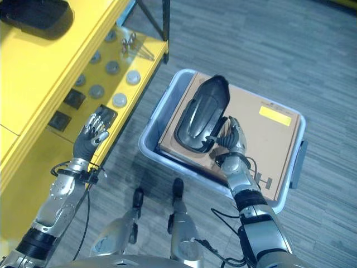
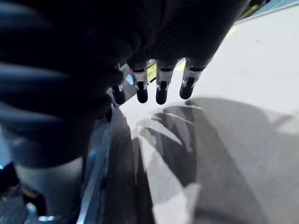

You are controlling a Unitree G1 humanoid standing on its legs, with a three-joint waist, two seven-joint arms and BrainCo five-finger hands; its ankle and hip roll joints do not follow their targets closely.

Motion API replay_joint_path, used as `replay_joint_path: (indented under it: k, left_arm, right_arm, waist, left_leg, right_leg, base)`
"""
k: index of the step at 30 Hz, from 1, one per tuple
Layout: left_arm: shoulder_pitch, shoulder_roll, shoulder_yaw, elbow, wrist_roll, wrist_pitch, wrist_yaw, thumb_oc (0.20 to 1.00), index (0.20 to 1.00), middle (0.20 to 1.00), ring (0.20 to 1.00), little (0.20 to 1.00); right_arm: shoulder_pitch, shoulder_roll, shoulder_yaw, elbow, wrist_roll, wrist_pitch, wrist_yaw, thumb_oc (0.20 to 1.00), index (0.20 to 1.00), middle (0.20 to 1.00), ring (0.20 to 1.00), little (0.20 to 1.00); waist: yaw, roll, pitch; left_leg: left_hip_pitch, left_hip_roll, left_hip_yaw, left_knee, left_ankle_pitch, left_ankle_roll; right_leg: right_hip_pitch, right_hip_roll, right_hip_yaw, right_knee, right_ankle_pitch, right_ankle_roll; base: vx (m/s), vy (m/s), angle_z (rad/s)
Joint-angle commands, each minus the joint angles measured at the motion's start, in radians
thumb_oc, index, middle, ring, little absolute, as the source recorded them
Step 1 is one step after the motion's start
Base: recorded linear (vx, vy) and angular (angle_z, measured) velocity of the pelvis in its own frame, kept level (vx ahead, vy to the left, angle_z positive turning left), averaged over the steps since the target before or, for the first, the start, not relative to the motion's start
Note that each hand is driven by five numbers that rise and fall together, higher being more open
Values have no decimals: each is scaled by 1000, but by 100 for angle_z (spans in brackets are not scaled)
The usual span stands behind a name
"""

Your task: Move parts from the plastic box to the shelf.

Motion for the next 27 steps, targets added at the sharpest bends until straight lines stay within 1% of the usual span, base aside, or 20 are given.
replay_joint_path:
  k: [1, 3, 5, 6, 7, 8, 10, 14, 19, 20, 22, 23, 24, 25, 26, 27]
  left_arm:
    - [-35, 12, 1, -23, -27, -88, 22, 1000, 1000, 1000, 1000, 1000]
    - [-36, 12, 2, -23, -26, -88, 22, 1000, 1000, 1000, 1000, 1000]
    - [-41, 12, 5, -17, -23, -88, 23, 1000, 1000, 1000, 1000, 1000]
    - [-40, 14, 5, -18, -25, -88, 19, 1000, 1000, 1000, 1000, 1000]
    - [-40, 14, 6, -18, -26, -88, 19, 1000, 1000, 1000, 1000, 1000]
    - [-38, 19, 7, -16, -26, -87, 15, 1000, 1000, 1000, 1000, 1000]
    - [-36, 23, 15, -15, -24, -82, 16, 1000, 1000, 1000, 1000, 1000]
    - [-29, 27, 33, -11, -20, -69, 21, 1000, 1000, 1000, 1000, 1000]
    - [-7, 35, 60, -17, -3, -52, 16, 1000, 1000, 1000, 1000, 1000]
    - [-4, 46, 81, -6, 28, -39, 14, 1000, 1000, 1000, 1000, 1000]
    - [1, 57, 87, -2, 42, -28, 6, 1000, 1000, 1000, 1000, 1000]
    - [4, 68, 94, 5, 56, -17, -1, 1000, 1000, 1000, 1000, 1000]
    - [5, 92, 109, 15, 72, 7, -29, 1000, 1000, 1000, 1000, 1000]
    - [0, 104, 111, 21, 73, 15, -43, 1000, 1000, 1000, 1000, 1000]
    - [-5, 117, 100, 25, 46, 22, -74, 1000, 1000, 1000, 1000, 1000]
    - [-5, 118, 98, 26, 44, 21, -76, 1000, 1000, 1000, 1000, 1000]
  right_arm:
    - [-81, -70, 57, 58, 40, -34, -10, 1000, 1000, 1000, 1000, 1000]
    - [-83, -70, 58, 60, 40, -35, -10, 1000, 1000, 1000, 1000, 1000]
    - [-97, -57, 100, 111, 43, -29, 27, 1000, 1000, 1000, 1000, 1000]
    - [-104, -55, 118, 142, 44, -27, 45, 940, 940, 940, 940, 940]
    - [-107, -55, 120, 145, 45, -29, 45, 746, 746, 746, 746, 746]
    - [-125, -43, 148, 201, 44, -18, 71, 200, 200, 200, 200, 200]
    - [-144, -29, 167, 250, 37, -3, 81, 200, 200, 200, 200, 200]
    - [-160, -6, 162, 284, 36, 29, 74, 200, 200, 200, 200, 200]
    - [-99, -7, 137, 240, 28, 44, 87, 200, 200, 200, 200, 200]
    - [-56, -21, 114, 209, 34, 38, 96, 200, 200, 200, 200, 200]
    - [-15, -30, 87, 179, 47, 34, 104, 200, 200, 200, 200, 200]
    - [26, -40, 66, 138, 52, 33, 122, 200, 200, 200, 200, 200]
    - [78, -68, 38, 63, 30, 30, 150, 200, 200, 200, 200, 200]
    - [97, -80, 23, 31, 21, 27, 156, 200, 200, 200, 200, 200]
    - [125, -94, 2, -7, 7, 25, 171, 200, 200, 200, 200, 200]
    - [131, -94, -2, -13, 6, 28, 173, 200, 200, 200, 200, 200]
  waist:
    - [18, 10, -45]
    - [17, 10, -45]
    - [24, 7, -36]
    - [27, 7, -35]
    - [26, 7, -35]
    - [32, 5, -35]
    - [34, 2, -36]
    - [32, -9, -43]
    - [23, -26, -66]
    - [16, -35, -83]
    - [13, -41, -95]
    - [7, -46, -109]
    - [-2, -51, -133]
    - [-6, -54, -145]
    - [-11, -55, -156]
    - [-9, -55, -154]
  left_leg:
    - [-57, 33, 32, -8, -57, -7]
    - [-58, 33, 31, -8, -56, -7]
    - [-66, 31, 26, -8, -52, -9]
    - [-68, 30, 24, -8, -50, -10]
    - [-69, 30, 24, -8, -50, -10]
    - [-72, 28, 22, -8, -49, -11]
    - [-70, 28, 22, -8, -49, -12]
    - [-59, 30, 22, -8, -57, -9]
    - [-27, 33, 26, -8, -71, -5]
    - [-10, 35, 30, -8, -79, -3]
    - [10, 36, 31, -8, -87, -2]
    - [26, 37, 32, -8, -93, -2]
    - [57, 40, 39, -8, -105, 0]
    - [72, 42, 42, -8, -111, 2]
    - [92, 43, 46, -7, -118, 3]
    - [96, 43, 46, -7, -119, 3]
  right_leg:
    - [118, -38, -11, -4, -219, 74]
    - [117, -38, -12, -4, -219, 74]
    - [113, -38, -18, -4, -218, 73]
    - [112, -39, -22, -4, -218, 74]
    - [112, -39, -22, -4, -218, 74]
    - [112, -41, -29, -4, -217, 74]
    - [115, -43, -32, -4, -218, 75]
    - [129, -43, -34, -4, -223, 75]
    - [162, -46, -40, -4, -233, 75]
    - [179, -47, -43, -4, -238, 76]
    - [196, -48, -44, -4, -243, 78]
    - [210, -48, -46, -4, -247, 79]
    - [237, -52, -46, -4, -253, 81]
    - [251, -54, -46, -4, -255, 82]
    - [268, -55, -46, -3, -260, 84]
    - [271, -55, -46, -3, -260, 84]
  base:
    - [-14, 14, 6]
    - [-1, 0, 8]
    - [-3, -6, 10]
    - [0, 0, 0]
    - [10, 0, 3]
    - [14, 0, 3]
    - [0, 0, 0]
    - [8, 3, 3]
    - [31, -11, 6]
    - [18, -17, 5]
    - [44, -26, 6]
    - [88, -31, 5]
    - [89, -29, 1]
    - [78, -19, 1]
    - [39, -11, -4]
    - [26, -8, -6]
